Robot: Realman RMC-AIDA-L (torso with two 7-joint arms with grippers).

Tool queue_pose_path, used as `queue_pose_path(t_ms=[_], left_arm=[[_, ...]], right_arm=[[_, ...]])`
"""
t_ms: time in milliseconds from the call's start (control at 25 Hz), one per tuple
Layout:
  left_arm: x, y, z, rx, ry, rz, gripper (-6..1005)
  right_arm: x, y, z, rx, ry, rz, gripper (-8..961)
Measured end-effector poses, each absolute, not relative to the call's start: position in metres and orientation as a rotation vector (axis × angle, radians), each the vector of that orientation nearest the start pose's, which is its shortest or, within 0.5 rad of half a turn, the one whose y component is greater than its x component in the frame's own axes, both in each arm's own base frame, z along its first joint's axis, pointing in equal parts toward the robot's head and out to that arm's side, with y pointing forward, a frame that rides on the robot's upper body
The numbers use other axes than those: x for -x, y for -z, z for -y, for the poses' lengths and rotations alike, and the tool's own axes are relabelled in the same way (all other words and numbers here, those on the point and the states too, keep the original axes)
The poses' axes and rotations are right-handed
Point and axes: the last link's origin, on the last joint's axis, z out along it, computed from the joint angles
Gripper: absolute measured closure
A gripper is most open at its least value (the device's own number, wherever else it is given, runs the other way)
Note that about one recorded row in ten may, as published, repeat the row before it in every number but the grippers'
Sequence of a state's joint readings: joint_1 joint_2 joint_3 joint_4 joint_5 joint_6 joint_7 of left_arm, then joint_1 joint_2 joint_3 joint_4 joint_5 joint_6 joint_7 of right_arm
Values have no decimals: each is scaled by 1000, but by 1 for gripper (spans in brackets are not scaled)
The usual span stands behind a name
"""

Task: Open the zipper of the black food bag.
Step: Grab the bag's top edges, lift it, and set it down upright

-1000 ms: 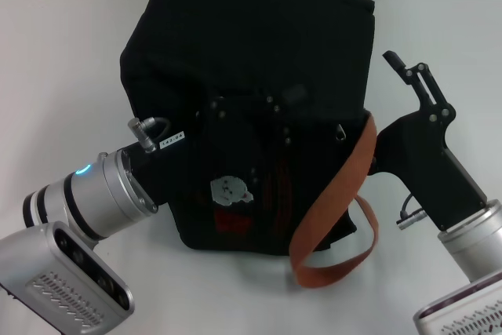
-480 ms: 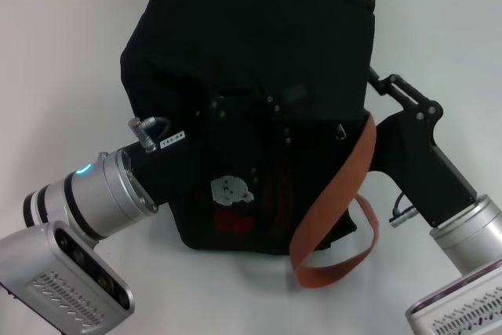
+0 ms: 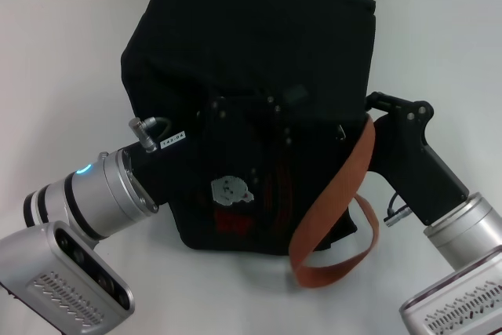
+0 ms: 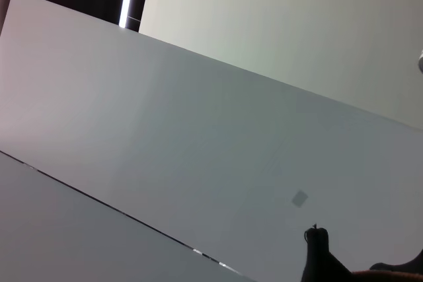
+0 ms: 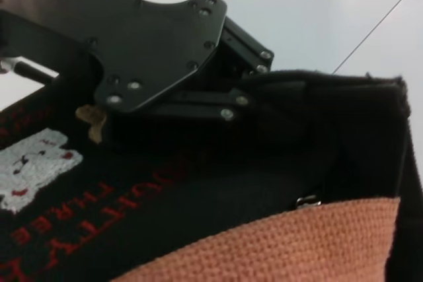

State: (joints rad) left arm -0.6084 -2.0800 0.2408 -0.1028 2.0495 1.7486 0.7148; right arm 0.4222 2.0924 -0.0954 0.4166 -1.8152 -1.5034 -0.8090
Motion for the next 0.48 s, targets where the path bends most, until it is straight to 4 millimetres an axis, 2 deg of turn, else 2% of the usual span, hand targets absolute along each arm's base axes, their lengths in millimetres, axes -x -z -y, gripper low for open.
queue_pose_path(t_ms=[280,400,480], left_arm=[[207,68,-269,1819,809,-1101,906],[207,67,-270,1816,806,-1098,906],[207,67,-270,1814,805,-1097,906]], right_arm=[[-250,98,-238,1856,-494,401,955],[-267,100,-223,1886,-429,356,953],[-272,101,-219,1893,-413,346,952]])
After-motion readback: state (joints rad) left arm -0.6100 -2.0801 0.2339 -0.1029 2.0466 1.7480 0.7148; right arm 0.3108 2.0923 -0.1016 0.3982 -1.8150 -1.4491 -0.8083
